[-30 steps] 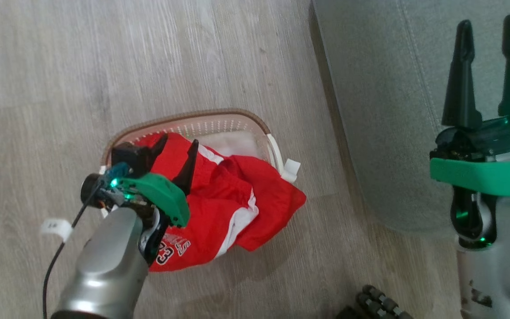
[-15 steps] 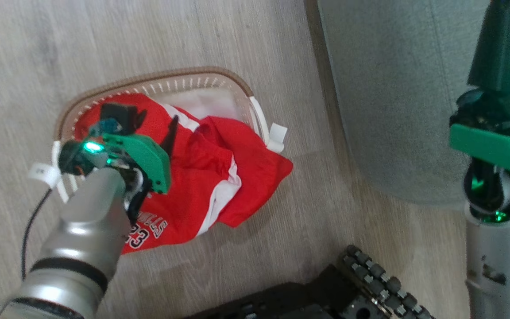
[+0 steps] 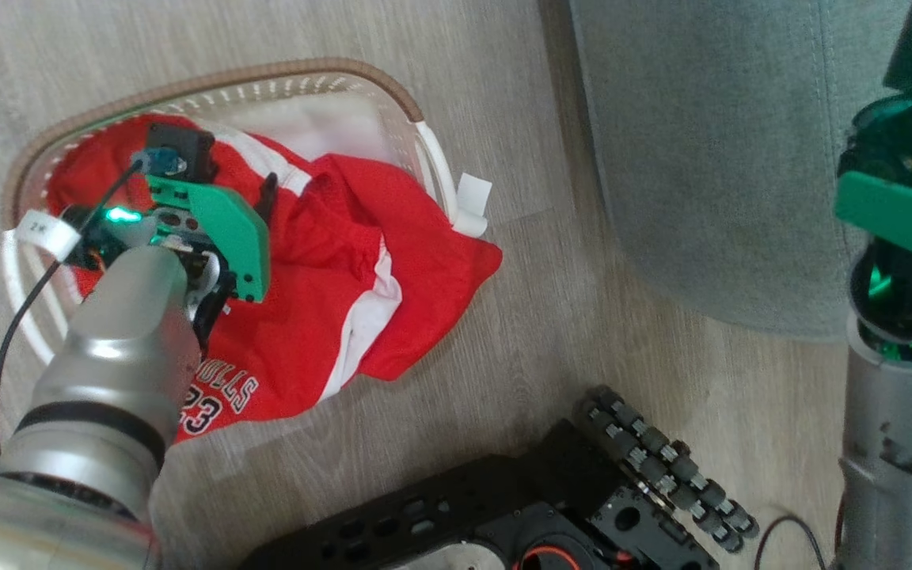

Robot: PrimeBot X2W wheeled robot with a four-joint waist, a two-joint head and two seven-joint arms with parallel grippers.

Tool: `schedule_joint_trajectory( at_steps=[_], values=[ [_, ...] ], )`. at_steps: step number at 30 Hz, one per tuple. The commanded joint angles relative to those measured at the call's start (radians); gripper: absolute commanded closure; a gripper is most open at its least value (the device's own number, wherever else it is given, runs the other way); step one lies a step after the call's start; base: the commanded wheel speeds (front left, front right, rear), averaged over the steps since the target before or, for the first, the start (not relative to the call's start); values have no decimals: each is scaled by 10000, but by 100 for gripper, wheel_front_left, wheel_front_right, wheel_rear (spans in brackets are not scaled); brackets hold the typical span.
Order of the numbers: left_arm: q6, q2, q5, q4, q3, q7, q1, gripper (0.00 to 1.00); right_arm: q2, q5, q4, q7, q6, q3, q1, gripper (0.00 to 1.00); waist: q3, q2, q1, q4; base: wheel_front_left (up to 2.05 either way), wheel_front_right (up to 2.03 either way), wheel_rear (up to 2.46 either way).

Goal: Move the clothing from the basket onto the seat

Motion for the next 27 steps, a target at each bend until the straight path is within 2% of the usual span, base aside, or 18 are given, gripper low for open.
schedule_joint_trajectory(
  at_steps=[1, 12, 13, 14, 15, 16, 27],
  values=[
    [-61, 242, -51, 11, 21, 144, 49, 0, -64, 90, -456, -61, -2, 133, 86, 0, 221, 1, -1, -167, 0, 0, 0],
    [-61, 254, -447, 165, -766, 2075, 112, 0, -64, 141, -604, -61, -2, 110, 101, 0, 436, 1, -1, -234, 0, 0, 0],
    [-61, 257, -525, 102, -844, 2175, 113, 5, -64, 135, -608, -61, -2, 105, 107, 0, 441, 1, -1, -219, 0, 0, 0],
    [-61, 270, -603, 31, -925, 2256, 112, 25, -64, 126, -613, -61, -2, 100, 113, 0, 445, 1, -1, -202, 0, 0, 0],
    [-61, 286, -684, -58, -1008, 2312, 109, 69, -64, 117, -609, -61, -2, 96, 111, 0, 445, 1, -1, -184, 0, 0, 0],
    [-61, 309, -769, -167, -1098, 2333, 110, 100, -64, 106, -600, -61, -2, 95, 102, 0, 441, 1, -1, -165, 0, 0, 0],
    [-61, 420, -1797, -1154, -2035, 1852, 456, 100, -64, 35, -404, -61, -2, 129, 31, 0, -301, 1, -1, 225, 0, 0, 0]
  ],
)
